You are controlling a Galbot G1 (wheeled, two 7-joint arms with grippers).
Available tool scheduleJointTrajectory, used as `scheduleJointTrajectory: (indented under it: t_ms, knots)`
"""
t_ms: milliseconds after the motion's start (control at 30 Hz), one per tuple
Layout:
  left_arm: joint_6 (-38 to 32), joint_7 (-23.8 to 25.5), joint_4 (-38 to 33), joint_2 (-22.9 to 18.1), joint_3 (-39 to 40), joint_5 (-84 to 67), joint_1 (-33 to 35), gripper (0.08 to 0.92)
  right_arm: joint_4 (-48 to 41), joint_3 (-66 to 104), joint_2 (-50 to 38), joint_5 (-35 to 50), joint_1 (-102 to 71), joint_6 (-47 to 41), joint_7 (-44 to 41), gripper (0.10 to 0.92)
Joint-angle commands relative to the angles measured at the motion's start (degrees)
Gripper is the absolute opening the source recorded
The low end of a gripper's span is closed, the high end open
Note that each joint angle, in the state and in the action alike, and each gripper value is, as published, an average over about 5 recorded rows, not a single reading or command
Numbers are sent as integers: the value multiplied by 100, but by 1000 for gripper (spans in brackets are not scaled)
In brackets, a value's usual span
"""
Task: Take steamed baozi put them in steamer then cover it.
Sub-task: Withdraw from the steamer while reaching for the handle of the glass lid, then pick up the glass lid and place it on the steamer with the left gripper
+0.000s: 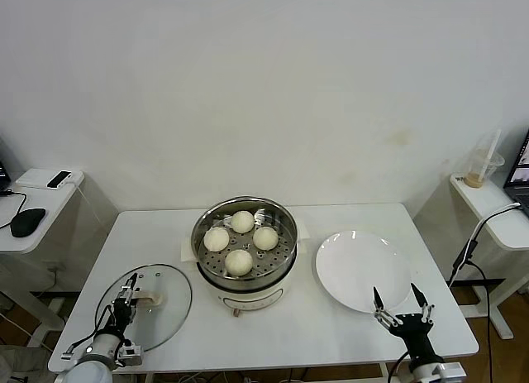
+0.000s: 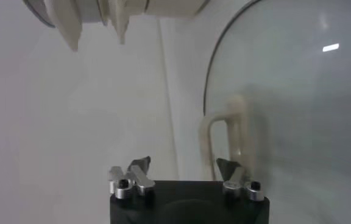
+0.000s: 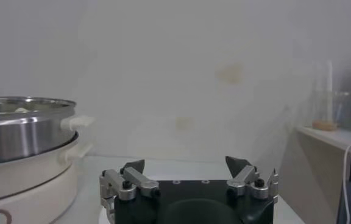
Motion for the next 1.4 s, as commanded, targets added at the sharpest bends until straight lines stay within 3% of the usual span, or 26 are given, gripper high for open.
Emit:
scheduleJointTrajectory:
  t_ms: [33,467,800,1200,1400]
  knots:
    - [-40,-53,84,3,-15,-70,-6,495,-4,-21,1,-11,5,1,-6,823]
    - [-99,-302,-550,-30,-209,-371,481,150,7,-127,-5,-97,10,13,-35,823]
    - [154,-298,-1699,29,-728,-409,968,138,49,-201,-70,-115,19,7,-60,823]
    - [663,257,-2398,225,-1340,-547,1017,138,130,-194,-129,-119,-18,11,-89,823]
    - [983,405,-3004,361,-1207,-1200,1036,138,32,-206,-118,-294,-3,87,-88,823]
